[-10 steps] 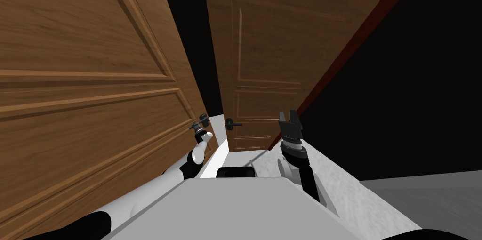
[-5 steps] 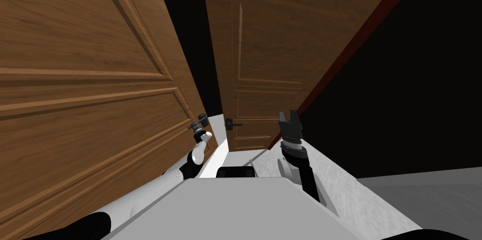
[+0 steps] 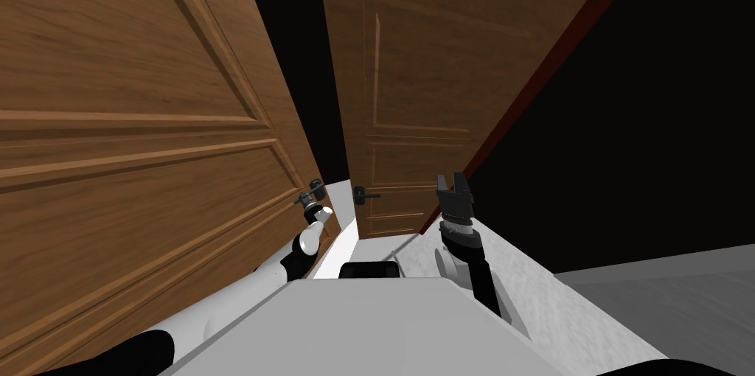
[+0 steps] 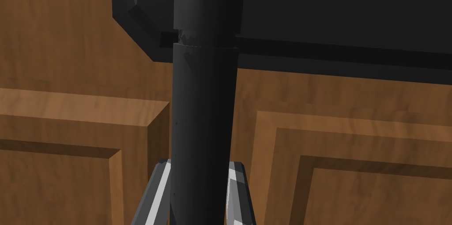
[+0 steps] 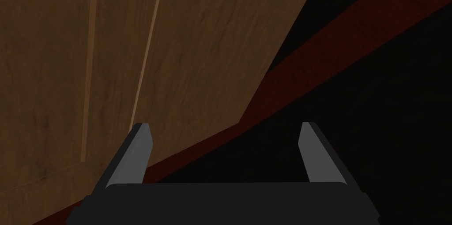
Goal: Push the door open
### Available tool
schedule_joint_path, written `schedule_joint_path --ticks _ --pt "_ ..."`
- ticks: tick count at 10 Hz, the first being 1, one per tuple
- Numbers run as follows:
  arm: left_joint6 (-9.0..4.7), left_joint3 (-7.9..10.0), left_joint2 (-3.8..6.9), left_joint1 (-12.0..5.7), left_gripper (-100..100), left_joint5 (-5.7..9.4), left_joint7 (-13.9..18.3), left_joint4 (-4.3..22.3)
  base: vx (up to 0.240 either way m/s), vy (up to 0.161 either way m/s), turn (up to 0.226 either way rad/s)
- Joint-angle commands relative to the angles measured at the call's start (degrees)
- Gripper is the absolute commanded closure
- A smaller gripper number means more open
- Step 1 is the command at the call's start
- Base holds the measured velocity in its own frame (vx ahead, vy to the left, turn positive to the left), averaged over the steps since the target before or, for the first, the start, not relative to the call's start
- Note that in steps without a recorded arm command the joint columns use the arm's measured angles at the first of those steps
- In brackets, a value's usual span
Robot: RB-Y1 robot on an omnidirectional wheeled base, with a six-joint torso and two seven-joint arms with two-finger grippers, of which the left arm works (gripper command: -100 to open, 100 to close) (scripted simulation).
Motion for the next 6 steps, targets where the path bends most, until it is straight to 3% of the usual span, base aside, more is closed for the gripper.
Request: schedule_joint_path --ticks 1,2,6 --pt "0.79 0.45 -0.16 0.86 100 0.18 -0.44 -2.86 0.000 0.000 0.000" --pt "0.79 0.45 -0.16 0.86 100 0.18 -0.44 -5.21 -0.005 -0.012 0.001" --pt "0.79 0.45 -0.16 0.86 100 0.18 -0.44 -4.69 0.003 -0.001 0.004"
